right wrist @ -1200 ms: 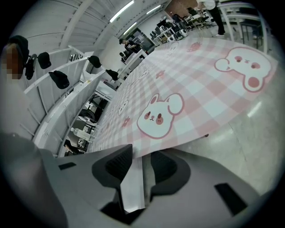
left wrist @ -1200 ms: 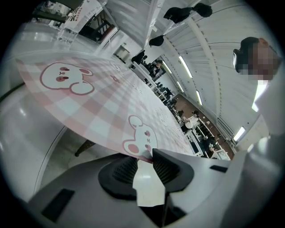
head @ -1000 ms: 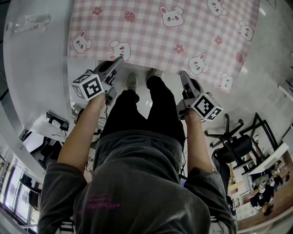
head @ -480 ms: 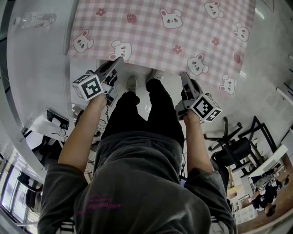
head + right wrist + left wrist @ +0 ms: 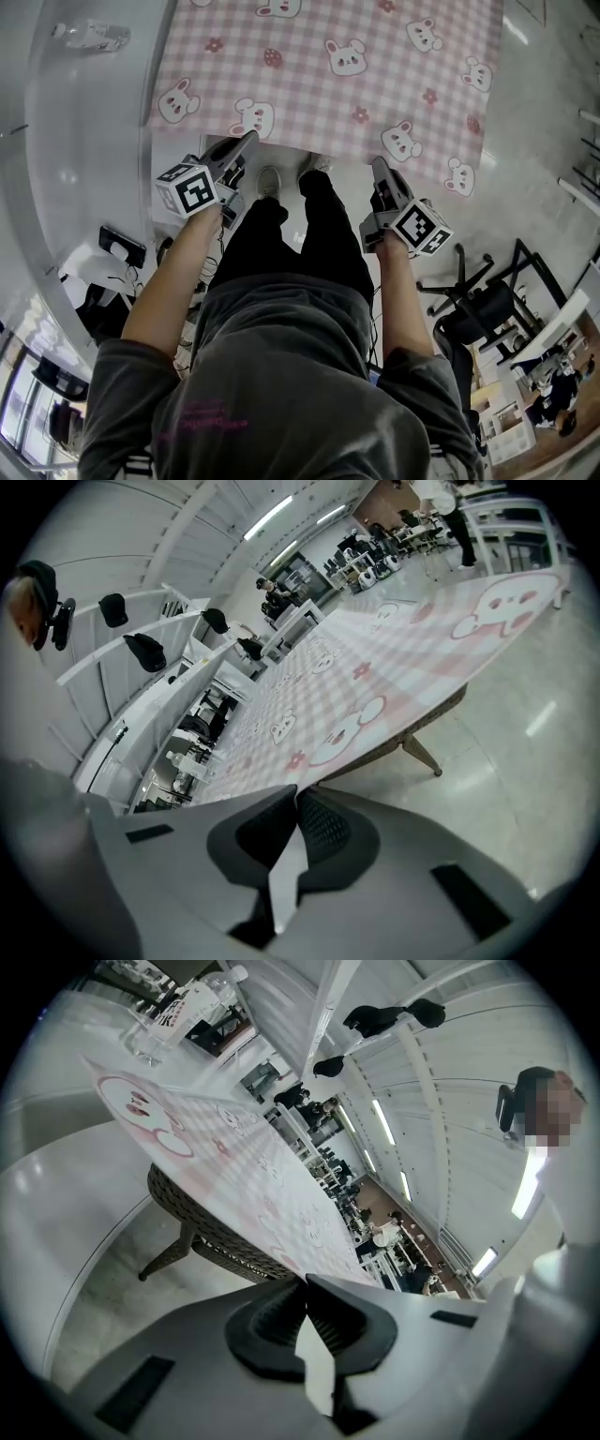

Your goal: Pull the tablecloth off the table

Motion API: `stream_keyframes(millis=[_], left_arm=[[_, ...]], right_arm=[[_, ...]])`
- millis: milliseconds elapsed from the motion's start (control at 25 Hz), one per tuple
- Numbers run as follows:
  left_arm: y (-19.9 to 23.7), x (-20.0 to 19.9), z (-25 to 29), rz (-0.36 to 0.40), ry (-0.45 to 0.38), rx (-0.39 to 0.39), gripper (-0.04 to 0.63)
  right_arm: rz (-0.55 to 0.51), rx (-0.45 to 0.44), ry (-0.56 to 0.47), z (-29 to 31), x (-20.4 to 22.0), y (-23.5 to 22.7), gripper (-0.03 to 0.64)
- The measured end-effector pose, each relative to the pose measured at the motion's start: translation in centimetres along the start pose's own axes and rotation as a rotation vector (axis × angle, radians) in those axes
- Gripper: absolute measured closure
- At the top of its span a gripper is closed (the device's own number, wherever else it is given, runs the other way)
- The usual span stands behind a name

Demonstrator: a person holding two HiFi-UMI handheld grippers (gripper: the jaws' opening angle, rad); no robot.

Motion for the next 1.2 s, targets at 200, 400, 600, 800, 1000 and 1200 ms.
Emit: stream_keyframes(millis=[200,400,600,800,1000,1200], left_arm=[[0.2,0.3,-0.4,0.024,-0.016,0.053,0.594],[-0.3,-0.1,-0.1,0.099,-0.058,0.111,0.594],[-0.8,0.0,-1.2,0.114,-0.052,0.139,0.594],[-1.6,-5.2,2.3,0.352,-0.203,0.378,0.594],[-3.5,-0.6,-2.5,0.394,-0.215,0.409,0.594],[-0.1,-3.8,1.4,0.38,-0.218,0.402,0.594]], right_arm=[[-0.018,-0.001,-0.063,-0.5,0.7,0.3,0.611],[-0.06,-0.034,-0.167,-0.7,-0.4,0.7,0.611],[-0.051,-0.026,-0.206,-1.4,0.3,1.4,0.612],[-0.236,-0.109,-0.517,1.3,-4.3,1.7,0.612],[-0.23,-0.143,-0.567,-4.0,0.2,3.3,0.612],[-0.229,-0.157,-0.558,1.6,-1.9,1.5,0.612]])
Point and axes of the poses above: the fingertips, and each gripper's own axes: z forward along the fingers, y to its left, x out of its underside, the point moved 2 cm from there along -z, backward along the fingers, and after that the axes turned 10 degrees about -z, right-handed, at the moved point
